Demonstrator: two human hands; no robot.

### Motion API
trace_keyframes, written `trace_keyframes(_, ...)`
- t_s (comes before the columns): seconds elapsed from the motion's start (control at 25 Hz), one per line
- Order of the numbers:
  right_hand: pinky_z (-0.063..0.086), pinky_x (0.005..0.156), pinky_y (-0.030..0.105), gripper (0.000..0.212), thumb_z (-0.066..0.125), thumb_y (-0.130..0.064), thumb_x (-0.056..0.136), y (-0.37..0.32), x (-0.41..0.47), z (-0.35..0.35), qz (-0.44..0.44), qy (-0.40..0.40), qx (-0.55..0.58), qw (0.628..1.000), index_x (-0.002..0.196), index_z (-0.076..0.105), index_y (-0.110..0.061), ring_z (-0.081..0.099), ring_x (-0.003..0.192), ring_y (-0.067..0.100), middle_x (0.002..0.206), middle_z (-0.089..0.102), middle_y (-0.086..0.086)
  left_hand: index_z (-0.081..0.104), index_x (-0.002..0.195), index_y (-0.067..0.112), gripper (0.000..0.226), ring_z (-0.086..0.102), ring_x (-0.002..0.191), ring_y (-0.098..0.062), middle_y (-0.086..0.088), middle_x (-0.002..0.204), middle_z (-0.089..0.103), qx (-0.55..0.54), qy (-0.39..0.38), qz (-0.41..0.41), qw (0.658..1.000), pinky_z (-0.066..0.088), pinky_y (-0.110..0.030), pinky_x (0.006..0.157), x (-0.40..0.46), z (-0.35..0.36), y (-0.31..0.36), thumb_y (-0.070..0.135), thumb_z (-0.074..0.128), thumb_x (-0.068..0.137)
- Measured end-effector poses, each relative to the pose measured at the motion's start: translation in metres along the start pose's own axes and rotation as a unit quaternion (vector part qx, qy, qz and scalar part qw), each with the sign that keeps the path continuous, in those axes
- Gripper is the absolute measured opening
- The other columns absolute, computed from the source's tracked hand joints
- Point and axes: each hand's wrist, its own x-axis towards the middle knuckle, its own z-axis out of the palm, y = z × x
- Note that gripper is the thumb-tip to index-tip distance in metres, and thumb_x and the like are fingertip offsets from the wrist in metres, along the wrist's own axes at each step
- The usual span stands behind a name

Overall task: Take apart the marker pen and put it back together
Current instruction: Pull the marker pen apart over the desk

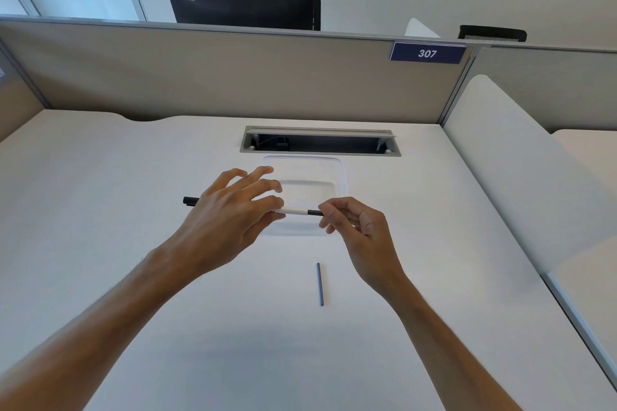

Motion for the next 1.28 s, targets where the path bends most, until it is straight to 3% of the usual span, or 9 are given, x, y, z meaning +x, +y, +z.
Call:
trace_keyframes(0.08, 0.049, 0.074, 0.031, 0.019, 0.062, -0.03, 0.097, 0.0, 0.0, 0.0, -0.006, -0.007, -0.012, 1.0, 0.083, 0.071, -0.023, 0.061, 0.069, 0.01, 0.072, 0.071, -0.005, 0.069, 0.096, 0.016, 0.022, 0.052, 0.128, -0.029, -0.004, 0.116, 0.068, 0.001, 0.004, 0.001, 1.0, 0.044, -0.044, 0.096, 0.0, 0.0, 0.0, 0.029, 0.051, 0.094)
trace_keyframes(0.2, 0.05, 0.074, 0.029, 0.013, 0.065, -0.025, 0.096, 0.001, 0.0, -0.002, -0.001, -0.013, 0.002, 1.0, 0.086, 0.073, -0.02, 0.062, 0.07, 0.009, 0.072, 0.07, -0.007, 0.069, 0.096, 0.017, 0.024, 0.051, 0.129, -0.028, -0.003, 0.116, 0.068, 0.0, 0.003, 0.0, 1.0, 0.044, -0.044, 0.098, 0.0, 0.0, -0.001, 0.03, 0.049, 0.095)
trace_keyframes(0.4, 0.045, 0.069, 0.027, 0.007, 0.072, -0.017, 0.091, 0.001, 0.0, -0.006, 0.003, -0.008, 0.011, 1.0, 0.093, 0.075, -0.022, 0.066, 0.084, 0.006, 0.085, 0.074, -0.011, 0.068, 0.096, 0.016, 0.026, 0.051, 0.129, -0.028, -0.003, 0.116, 0.067, -0.001, 0.005, 0.001, 1.0, 0.043, -0.043, 0.097, -0.001, -0.001, -0.002, 0.031, 0.047, 0.095)
trace_keyframes(0.56, 0.045, 0.072, 0.029, 0.01, 0.075, -0.019, 0.087, 0.001, -0.002, -0.009, 0.006, -0.004, -0.008, 1.0, 0.093, 0.078, -0.027, 0.07, 0.088, 0.007, 0.088, 0.077, -0.012, 0.068, 0.097, 0.016, 0.026, 0.051, 0.129, -0.029, -0.003, 0.116, 0.067, -0.002, 0.001, 0.002, 1.0, 0.043, -0.044, 0.098, -0.001, -0.001, -0.002, 0.031, 0.047, 0.095)
trace_keyframes(0.76, 0.042, 0.07, 0.024, 0.006, 0.074, -0.024, 0.088, 0.0, -0.003, -0.01, 0.005, 0.004, -0.006, 1.0, 0.092, 0.079, -0.027, 0.069, 0.086, 0.004, 0.088, 0.077, -0.014, 0.068, 0.096, 0.016, 0.023, 0.052, 0.128, -0.029, -0.003, 0.115, 0.068, 0.0, 0.005, 0.006, 1.0, 0.044, -0.044, 0.096, -0.002, -0.002, -0.001, 0.029, 0.049, 0.094)
trace_keyframes(1.08, 0.039, 0.057, 0.017, 0.007, 0.077, -0.02, 0.086, -0.002, -0.006, -0.011, 0.009, -0.019, -0.027, 0.999, 0.088, 0.078, -0.027, 0.068, 0.081, 0.006, 0.084, 0.076, -0.012, 0.069, 0.096, 0.015, 0.02, 0.053, 0.127, -0.03, -0.004, 0.114, 0.068, -0.007, 0.009, 0.006, 1.0, 0.045, -0.045, 0.094, -0.007, -0.003, 0.0, 0.027, 0.052, 0.093)
trace_keyframes(1.28, 0.03, 0.046, 0.012, 0.007, 0.079, -0.02, 0.084, -0.004, -0.012, -0.011, -0.031, 0.001, -0.057, 0.998, 0.089, 0.078, -0.025, 0.056, 0.057, 0.0, 0.075, 0.072, -0.015, 0.069, 0.096, 0.016, 0.02, 0.053, 0.127, -0.03, -0.003, 0.114, 0.068, -0.01, 0.009, 0.013, 1.0, 0.045, -0.045, 0.094, -0.009, -0.003, -0.001, 0.027, 0.051, 0.094)
